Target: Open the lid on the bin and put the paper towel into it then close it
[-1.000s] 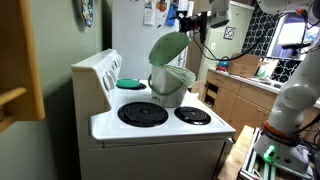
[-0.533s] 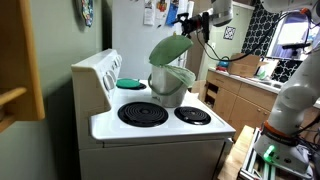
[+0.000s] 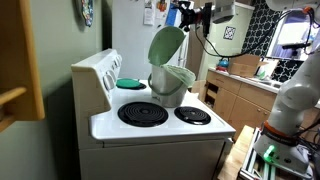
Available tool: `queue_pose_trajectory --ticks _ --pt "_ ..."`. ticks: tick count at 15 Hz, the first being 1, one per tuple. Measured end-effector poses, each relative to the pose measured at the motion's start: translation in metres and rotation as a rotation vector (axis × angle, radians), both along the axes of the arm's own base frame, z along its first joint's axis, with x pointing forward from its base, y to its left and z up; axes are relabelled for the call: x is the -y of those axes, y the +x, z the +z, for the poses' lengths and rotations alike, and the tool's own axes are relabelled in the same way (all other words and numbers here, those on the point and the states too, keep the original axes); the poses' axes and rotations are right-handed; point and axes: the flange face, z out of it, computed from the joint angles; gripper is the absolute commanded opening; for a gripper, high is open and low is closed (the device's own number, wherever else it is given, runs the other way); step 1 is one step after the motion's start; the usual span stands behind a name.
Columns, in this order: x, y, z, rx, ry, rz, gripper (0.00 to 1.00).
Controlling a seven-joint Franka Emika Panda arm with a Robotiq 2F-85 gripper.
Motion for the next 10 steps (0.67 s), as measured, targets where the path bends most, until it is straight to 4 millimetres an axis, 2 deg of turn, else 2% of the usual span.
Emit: queue_pose_trajectory --ticks 3,7,10 --pt "-0.007 0.001 0.003 -0.001 0.049 -0.003 1.0" --pt "-0.009 0.015 -0.017 -0.02 0.052 -0.007 1.0" --pt "-0.002 0.02 -0.026 -0.031 0.02 -0.021 1.0"
